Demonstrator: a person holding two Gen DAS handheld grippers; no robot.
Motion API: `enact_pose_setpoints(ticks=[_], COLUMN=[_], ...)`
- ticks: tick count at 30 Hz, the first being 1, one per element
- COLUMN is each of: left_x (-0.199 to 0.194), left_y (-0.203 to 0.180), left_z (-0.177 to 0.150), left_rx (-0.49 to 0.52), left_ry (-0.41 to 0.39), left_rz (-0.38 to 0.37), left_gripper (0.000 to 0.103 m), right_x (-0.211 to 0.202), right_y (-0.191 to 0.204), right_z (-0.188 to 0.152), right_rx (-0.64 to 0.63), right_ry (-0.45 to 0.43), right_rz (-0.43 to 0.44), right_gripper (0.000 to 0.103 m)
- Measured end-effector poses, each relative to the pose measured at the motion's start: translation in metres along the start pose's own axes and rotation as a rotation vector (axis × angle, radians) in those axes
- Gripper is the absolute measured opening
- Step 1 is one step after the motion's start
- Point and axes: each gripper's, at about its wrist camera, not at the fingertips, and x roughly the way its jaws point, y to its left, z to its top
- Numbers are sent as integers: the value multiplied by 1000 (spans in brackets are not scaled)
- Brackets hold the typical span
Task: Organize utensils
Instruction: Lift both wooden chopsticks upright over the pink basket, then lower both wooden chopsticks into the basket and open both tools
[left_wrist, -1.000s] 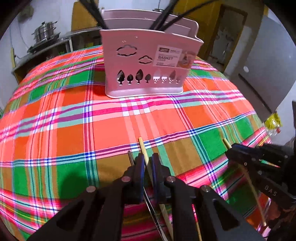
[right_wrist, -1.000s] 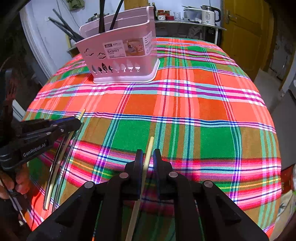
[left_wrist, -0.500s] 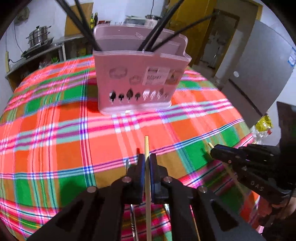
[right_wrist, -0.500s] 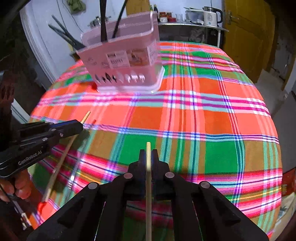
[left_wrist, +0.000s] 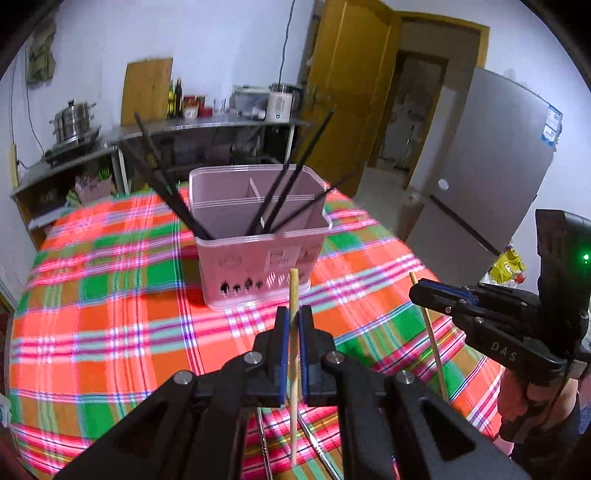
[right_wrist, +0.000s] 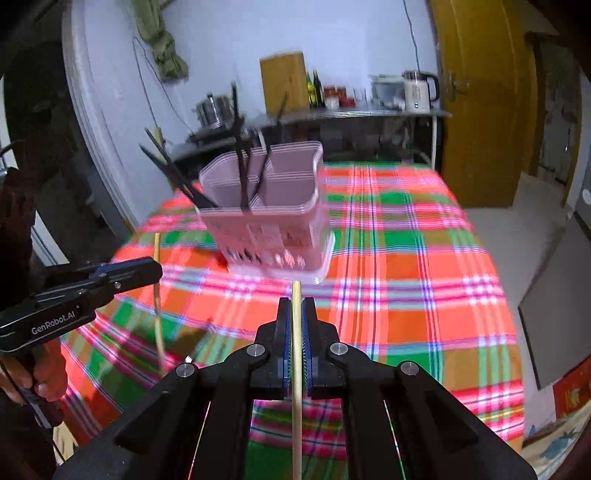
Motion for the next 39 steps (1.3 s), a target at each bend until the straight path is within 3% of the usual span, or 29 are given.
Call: enact_pose_setpoints(ticks=[10, 39], left_x=[-23, -29], left_y=[-1, -4], left_z=[10, 10], left_rx=[20, 30], left_ry=[-54, -60], left_rz=[15, 16], left_gripper=[6, 6], right_x=[-32, -37], right_y=[10, 11], right_z=[20, 18], right_rx=[4, 5], right_ry=[-170, -181], right_rz=[48, 88], right_gripper=[5, 5])
